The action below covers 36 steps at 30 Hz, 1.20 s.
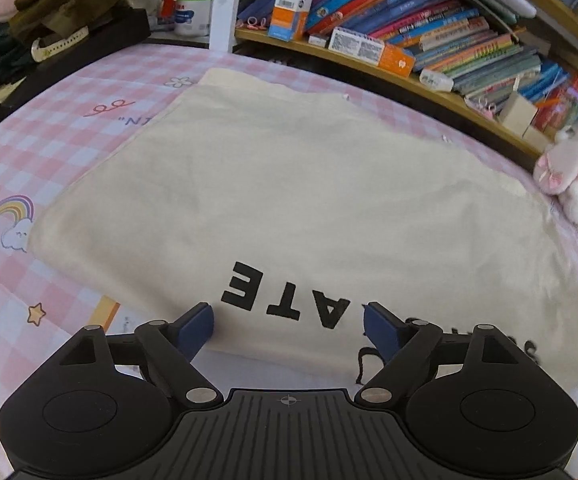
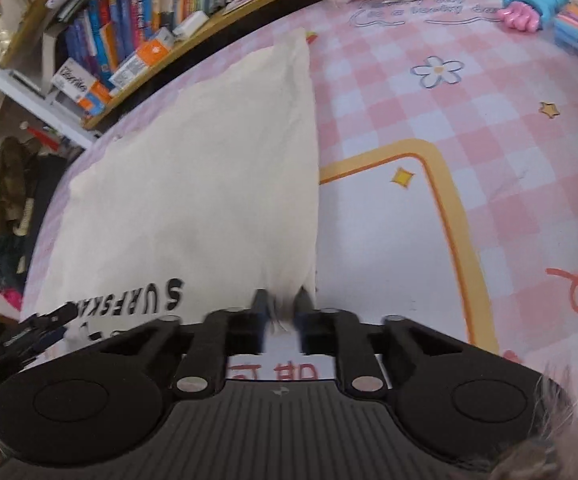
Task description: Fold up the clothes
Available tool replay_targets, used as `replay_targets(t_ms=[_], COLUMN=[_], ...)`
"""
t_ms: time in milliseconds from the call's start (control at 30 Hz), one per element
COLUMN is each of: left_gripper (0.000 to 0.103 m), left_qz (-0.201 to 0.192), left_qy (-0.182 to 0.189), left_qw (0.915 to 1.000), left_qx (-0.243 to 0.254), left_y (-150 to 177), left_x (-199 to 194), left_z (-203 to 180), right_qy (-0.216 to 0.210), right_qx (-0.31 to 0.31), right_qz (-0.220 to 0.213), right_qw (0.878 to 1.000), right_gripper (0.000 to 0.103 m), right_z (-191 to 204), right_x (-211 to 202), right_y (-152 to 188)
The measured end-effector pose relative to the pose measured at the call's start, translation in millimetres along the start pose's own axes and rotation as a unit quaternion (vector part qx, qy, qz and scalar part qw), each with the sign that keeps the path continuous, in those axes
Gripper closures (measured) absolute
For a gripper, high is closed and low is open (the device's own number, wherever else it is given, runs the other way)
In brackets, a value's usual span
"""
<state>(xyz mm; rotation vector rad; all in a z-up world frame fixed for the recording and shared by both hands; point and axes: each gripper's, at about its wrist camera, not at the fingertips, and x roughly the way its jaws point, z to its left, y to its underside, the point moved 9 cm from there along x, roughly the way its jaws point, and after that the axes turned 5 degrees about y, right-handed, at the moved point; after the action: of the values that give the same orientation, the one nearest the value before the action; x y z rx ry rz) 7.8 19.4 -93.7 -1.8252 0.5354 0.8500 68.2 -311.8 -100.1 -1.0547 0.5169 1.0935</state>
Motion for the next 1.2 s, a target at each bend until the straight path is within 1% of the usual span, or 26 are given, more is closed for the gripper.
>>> replay_targets(t_ms=[100, 133, 200, 300, 367, 400, 467, 500, 533, 600, 700, 767, 867, 1033, 1133, 1200], left_gripper=[0.018, 0.017, 0.017, 0.017, 0.016, 0.016, 0.016, 0.016, 0.016, 0.016, 0.016, 0.016, 0.016, 0.016, 0.016, 0.016], left_qz=[0.004, 0.006, 0.009, 0.011, 0.018, 0.019, 0.02, 0.019, 0.017, 0.016, 0.014, 0.014, 0.017, 0.017, 0.016, 0.016], left_qy=[-0.004, -0.005, -0.006, -0.007, 0.0, 0.001, 0.0, -0.001, -0.002, -0.001, -0.013, -0.019, -0.025, -0.041, -0.042, -0.041], left_qw=[1.0, 0.9999, 0.9998, 0.9996, 0.9993, 0.9994, 0.9998, 0.9998, 0.9997, 0.9995, 0.9987, 0.9978, 0.9961, 0.9932, 0.9911, 0.9888], left_qx=[0.005, 0.008, 0.015, 0.025, 0.032, 0.029, 0.009, -0.004, -0.016, -0.029, -0.048, -0.061, -0.083, -0.108, -0.125, -0.143], left_y=[1, 1, 2, 4, 5, 5, 5, 5, 5, 5, 8, 11, 18, 25, 26, 26], left_x=[1, 1, 2, 2, 0, -1, -4, -5, -7, -10, -15, -18, -23, -30, -33, -35], left_z=[-1, -1, -2, -3, -4, -2, 4, 7, 11, 17, 28, 36, 45, 62, 73, 82], right_qy=[-0.038, -0.039, -0.032, 0.015, 0.015, 0.017, 0.026, 0.033, 0.043, 0.057, 0.062, 0.062, 0.053, 0.048, 0.045, 0.037], right_qx=[-0.037, -0.039, -0.036, -0.012, -0.004, -0.012, -0.032, -0.042, -0.052, -0.07, -0.1, -0.131, -0.207, -0.233, -0.246, -0.25], right_qz=[-0.067, -0.071, -0.063, -0.006, -0.004, -0.003, -0.005, -0.01, -0.019, -0.038, -0.063, -0.079, -0.096, -0.049, -0.019, -0.026], right_qw=[0.996, 0.996, 0.997, 1.0, 1.0, 1.0, 0.999, 0.999, 0.998, 0.995, 0.991, 0.986, 0.972, 0.97, 0.968, 0.967], right_gripper=[0.095, 0.095, 0.095, 0.095, 0.095, 0.094, 0.092, 0.086, 0.082, 0.082, 0.082, 0.08, 0.074, 0.073, 0.073, 0.072], right_z=[20, 22, 21, -6, -15, -15, -11, -10, -8, -6, 6, 18, 42, 46, 47, 46], right_x=[-35, -40, -42, -10, 2, 2, -2, -4, -7, -13, -17, -19, -18, 5, 18, 17], right_y=[-14, -17, -19, -3, 5, 6, 4, 2, -1, -5, -12, -14, -6, 15, 28, 30])
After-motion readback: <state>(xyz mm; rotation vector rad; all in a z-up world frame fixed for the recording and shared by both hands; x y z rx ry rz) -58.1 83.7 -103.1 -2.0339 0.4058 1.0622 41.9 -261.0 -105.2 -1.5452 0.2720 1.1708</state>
